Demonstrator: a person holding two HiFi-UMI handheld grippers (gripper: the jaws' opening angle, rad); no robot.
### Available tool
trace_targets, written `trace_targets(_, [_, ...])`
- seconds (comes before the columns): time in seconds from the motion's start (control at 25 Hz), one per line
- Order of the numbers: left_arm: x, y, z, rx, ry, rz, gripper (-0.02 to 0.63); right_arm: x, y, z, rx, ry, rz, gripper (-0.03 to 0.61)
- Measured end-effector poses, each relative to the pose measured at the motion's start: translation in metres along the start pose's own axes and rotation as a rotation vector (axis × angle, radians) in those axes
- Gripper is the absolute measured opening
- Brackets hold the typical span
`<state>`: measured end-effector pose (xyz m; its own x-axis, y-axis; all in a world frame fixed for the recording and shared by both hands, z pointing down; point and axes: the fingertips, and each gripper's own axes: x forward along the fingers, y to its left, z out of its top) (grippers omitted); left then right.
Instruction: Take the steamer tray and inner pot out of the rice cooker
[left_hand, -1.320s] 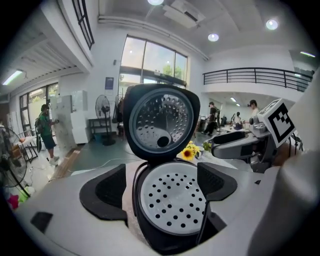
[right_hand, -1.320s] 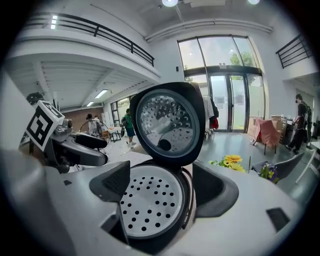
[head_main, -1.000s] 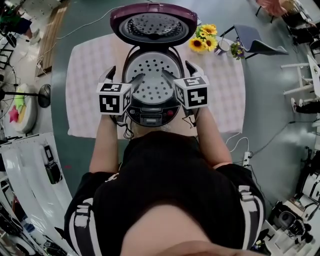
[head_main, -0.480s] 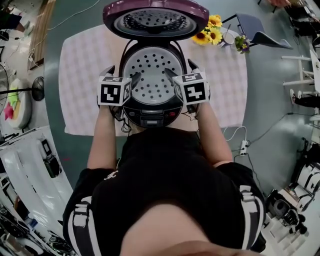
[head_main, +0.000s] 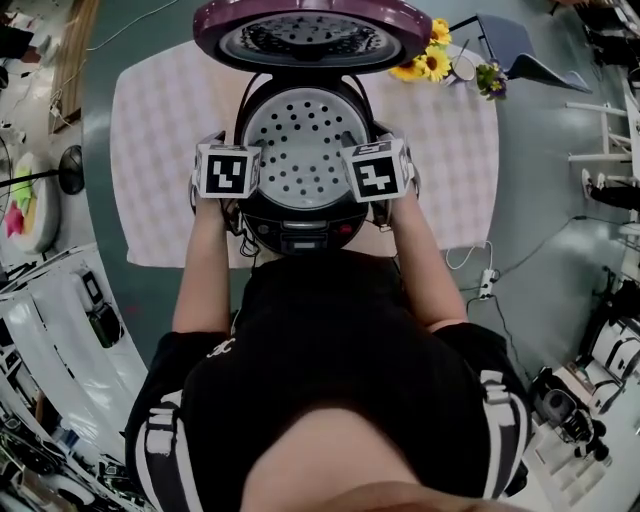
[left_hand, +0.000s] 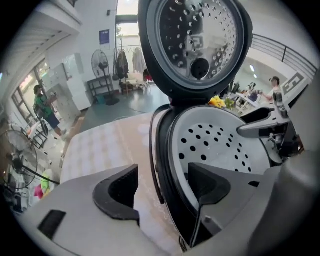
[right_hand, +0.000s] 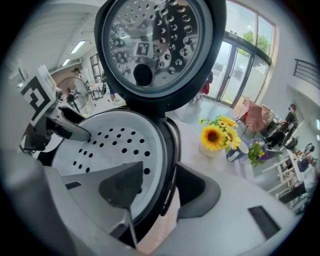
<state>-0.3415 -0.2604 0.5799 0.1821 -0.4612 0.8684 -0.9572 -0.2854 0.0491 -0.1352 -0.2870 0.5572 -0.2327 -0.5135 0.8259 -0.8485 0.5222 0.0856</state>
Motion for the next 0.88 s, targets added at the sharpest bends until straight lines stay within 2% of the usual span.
trace_targets(0.04, [0.000,0.002,-0.001,0.004,0.004,0.011,0.298,0.000,-0.004,-0.001,-0.001,0.005,-0.023,0.172])
trace_targets(0.08, [0.000,0.001,-0.002,0.001,0.005,0.008,0.273,-0.001,-0.006,-0.001,-0.002,0.008,-0.035,0.160])
trace_targets(0.28, [-0.005,-0.003,0.001,-0.034,-0.006,-0.040,0.209,-0.003,-0.005,0.000,-0.008,0.008,-0.038,0.150])
trace_targets(0.48, [-0.018,-0.007,0.008,-0.036,-0.043,-0.028,0.193,-0.016,-0.006,0.005,-0.004,-0.036,-0.039,0.127])
trace_targets(0.6, [-0.028,-0.010,0.014,-0.030,-0.075,-0.013,0.146,-0.024,-0.005,0.013,-0.010,-0.072,-0.041,0.100])
trace_targets(0.88, [-0.051,-0.020,0.027,-0.024,-0.153,-0.021,0.103,-0.043,-0.006,0.024,-0.010,-0.143,-0.046,0.061])
